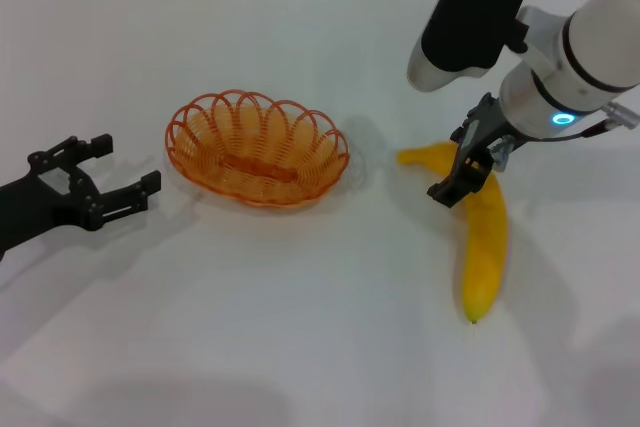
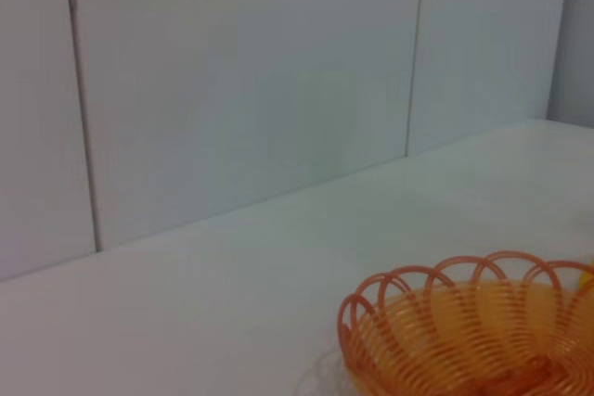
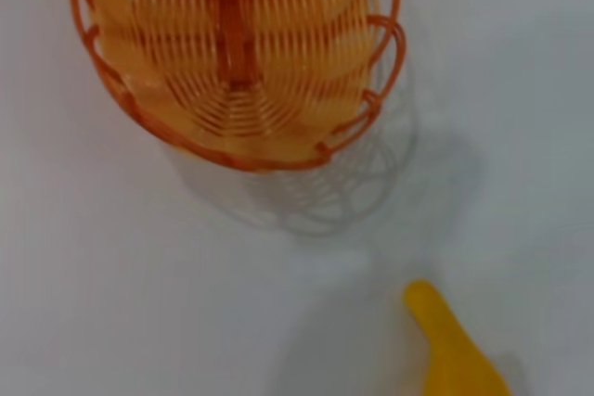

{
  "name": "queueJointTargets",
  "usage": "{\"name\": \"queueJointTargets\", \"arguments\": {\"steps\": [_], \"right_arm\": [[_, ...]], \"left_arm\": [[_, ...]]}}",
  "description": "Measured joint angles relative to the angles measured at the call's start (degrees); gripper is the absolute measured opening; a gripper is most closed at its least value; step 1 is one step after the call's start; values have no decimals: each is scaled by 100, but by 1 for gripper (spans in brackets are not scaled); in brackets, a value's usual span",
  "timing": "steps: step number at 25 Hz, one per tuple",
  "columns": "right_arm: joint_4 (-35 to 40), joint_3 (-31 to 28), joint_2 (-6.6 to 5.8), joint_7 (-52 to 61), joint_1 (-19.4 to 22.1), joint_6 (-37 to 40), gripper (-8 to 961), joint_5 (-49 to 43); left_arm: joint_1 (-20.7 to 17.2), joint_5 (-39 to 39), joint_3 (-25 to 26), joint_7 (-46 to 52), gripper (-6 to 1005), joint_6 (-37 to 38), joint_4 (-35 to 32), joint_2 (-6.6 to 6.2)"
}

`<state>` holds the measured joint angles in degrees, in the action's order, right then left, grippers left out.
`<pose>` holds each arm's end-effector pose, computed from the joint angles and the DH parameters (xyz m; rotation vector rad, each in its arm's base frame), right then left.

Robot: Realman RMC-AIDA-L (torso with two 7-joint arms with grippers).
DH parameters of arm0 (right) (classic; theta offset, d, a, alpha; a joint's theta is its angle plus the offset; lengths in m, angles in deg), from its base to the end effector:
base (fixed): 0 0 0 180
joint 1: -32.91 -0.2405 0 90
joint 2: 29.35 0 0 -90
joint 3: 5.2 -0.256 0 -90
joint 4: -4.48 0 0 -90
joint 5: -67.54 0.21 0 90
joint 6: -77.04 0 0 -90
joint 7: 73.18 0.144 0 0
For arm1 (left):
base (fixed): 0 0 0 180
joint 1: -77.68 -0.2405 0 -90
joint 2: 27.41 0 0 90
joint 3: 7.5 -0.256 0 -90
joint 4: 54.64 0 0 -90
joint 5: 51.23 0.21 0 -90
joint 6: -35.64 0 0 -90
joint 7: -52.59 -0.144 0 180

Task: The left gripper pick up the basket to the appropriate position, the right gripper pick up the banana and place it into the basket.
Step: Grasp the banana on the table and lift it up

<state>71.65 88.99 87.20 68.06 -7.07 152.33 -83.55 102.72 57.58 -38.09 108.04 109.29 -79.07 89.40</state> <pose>0.1784 0.3774 -0.0387 -2.6219 0.4807 -0.6936 -0.3401 0.3186 0.0029 -2.3670 -0.5671 -0.5393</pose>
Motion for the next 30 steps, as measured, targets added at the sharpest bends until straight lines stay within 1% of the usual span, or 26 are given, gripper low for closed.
{"name": "queueJointTargets", "arguments": {"steps": [14, 30], "right_arm": [[-589, 4, -1, 69, -260, -229, 709, -191], [-675, 4, 2, 71, -280, -198, 678, -257]], "left_arm": [[33, 10, 0, 0, 894, 0, 34, -1], [-7, 8, 0, 0, 894, 0, 63, 9]]}}
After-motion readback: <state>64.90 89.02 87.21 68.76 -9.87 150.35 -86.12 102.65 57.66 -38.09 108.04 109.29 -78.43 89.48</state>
